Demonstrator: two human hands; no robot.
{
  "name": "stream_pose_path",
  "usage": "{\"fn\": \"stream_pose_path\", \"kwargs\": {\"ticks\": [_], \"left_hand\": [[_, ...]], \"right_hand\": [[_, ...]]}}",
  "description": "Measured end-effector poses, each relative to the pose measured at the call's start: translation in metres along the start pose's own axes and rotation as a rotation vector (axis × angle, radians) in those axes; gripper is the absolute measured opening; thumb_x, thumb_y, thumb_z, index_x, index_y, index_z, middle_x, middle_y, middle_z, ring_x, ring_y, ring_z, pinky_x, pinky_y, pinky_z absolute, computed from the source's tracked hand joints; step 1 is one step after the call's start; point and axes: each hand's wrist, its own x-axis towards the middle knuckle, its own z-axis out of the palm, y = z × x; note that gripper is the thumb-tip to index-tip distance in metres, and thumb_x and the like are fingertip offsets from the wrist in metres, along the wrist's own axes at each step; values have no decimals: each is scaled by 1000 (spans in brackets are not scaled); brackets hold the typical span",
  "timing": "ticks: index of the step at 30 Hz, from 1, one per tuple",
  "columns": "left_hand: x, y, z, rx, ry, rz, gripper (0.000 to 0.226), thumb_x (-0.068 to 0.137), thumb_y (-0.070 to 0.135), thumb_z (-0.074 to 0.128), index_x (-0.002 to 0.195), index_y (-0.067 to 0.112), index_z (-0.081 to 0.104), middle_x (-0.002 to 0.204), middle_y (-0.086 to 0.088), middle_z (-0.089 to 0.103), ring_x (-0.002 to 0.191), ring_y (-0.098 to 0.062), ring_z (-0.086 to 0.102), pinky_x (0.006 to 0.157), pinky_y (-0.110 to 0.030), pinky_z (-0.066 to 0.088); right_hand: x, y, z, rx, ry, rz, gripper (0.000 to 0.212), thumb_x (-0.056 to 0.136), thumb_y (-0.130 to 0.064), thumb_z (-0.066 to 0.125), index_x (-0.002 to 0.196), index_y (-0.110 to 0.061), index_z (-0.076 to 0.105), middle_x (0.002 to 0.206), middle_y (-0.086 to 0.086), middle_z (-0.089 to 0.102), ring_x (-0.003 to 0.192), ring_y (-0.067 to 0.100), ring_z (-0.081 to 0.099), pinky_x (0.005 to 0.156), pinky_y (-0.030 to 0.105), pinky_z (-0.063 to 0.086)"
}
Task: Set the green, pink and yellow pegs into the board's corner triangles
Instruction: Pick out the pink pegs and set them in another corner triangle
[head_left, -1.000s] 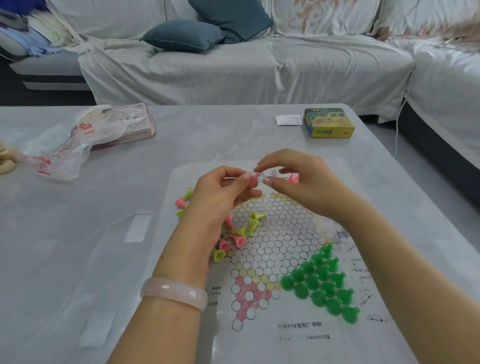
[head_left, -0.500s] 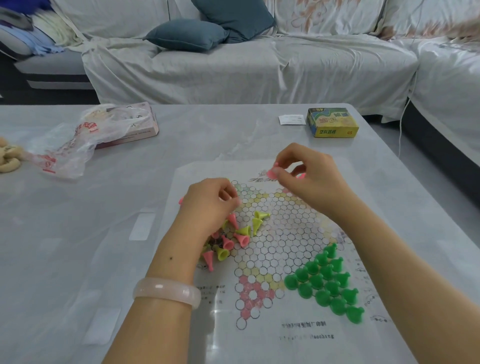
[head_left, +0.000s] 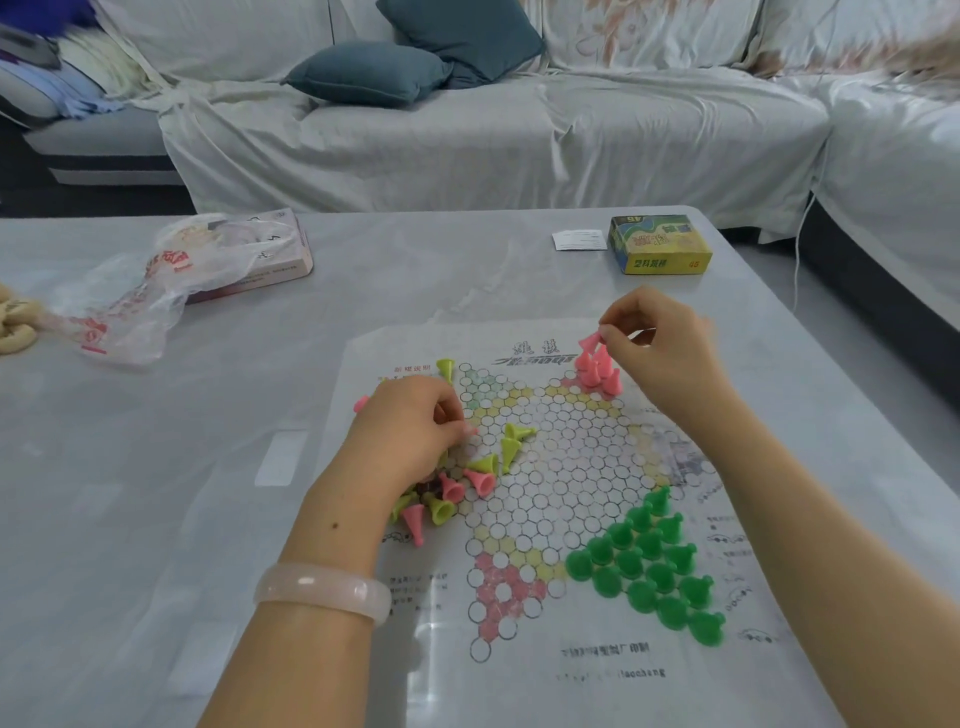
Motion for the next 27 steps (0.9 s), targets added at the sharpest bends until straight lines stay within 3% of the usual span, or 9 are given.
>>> {"fn": "stream_pose_path", "kwargs": {"ticks": [5, 9, 14, 17, 21, 27], "left_hand": [[2, 0, 0, -23, 78, -4, 11, 84, 32, 62, 80, 22, 60, 83, 8, 58, 79, -12, 53, 71, -24, 38], [1, 1, 0, -63, 102, 21, 14, 85, 32, 61, 91, 20, 65, 85, 7, 59, 78, -9, 49, 71, -24, 36], [1, 1, -1, -67, 69, 27, 11, 85, 33, 60, 88, 23, 65, 84, 8, 60, 84, -13, 52, 88, -36, 44], [1, 2, -1, -67, 50, 25, 7, 85, 34, 60, 82, 28, 62, 82, 12, 59, 85, -14, 54, 92, -43, 43], [2, 2, -1, -71, 43, 41, 7, 85, 34, 59, 82, 28, 61, 81, 14, 58, 87, -14, 54, 91, -40, 43], [1, 2, -1, -95, 49, 58, 12, 86, 32, 59, 90, 22, 64, 85, 9, 59, 83, -10, 52, 76, -26, 41]], "right_hand": [[0, -1, 8, -240, -68, -138, 7, 83, -9, 55, 86, -14, 60, 71, -14, 54, 78, 10, 51, 72, 24, 42], [1, 2, 15, -375, -97, -251, 6, 83, -9, 55, 86, -10, 60, 76, -4, 61, 87, 18, 48, 66, 34, 43], [2, 6, 20, -435, -128, -298, 6, 81, -10, 59, 85, -9, 63, 75, 0, 65, 97, 21, 48, 65, 28, 32], [1, 7, 21, -442, -131, -295, 6, 81, -11, 60, 84, -9, 64, 70, -5, 59, 98, 21, 47, 69, 26, 29], [1, 7, 21, -448, -140, -281, 4, 80, -13, 63, 82, -11, 63, 67, -11, 51, 99, 22, 48, 71, 27, 29], [1, 7, 19, -447, -167, -263, 7, 79, -15, 64, 83, -10, 63, 70, -8, 53, 99, 22, 47, 73, 27, 26]]}}
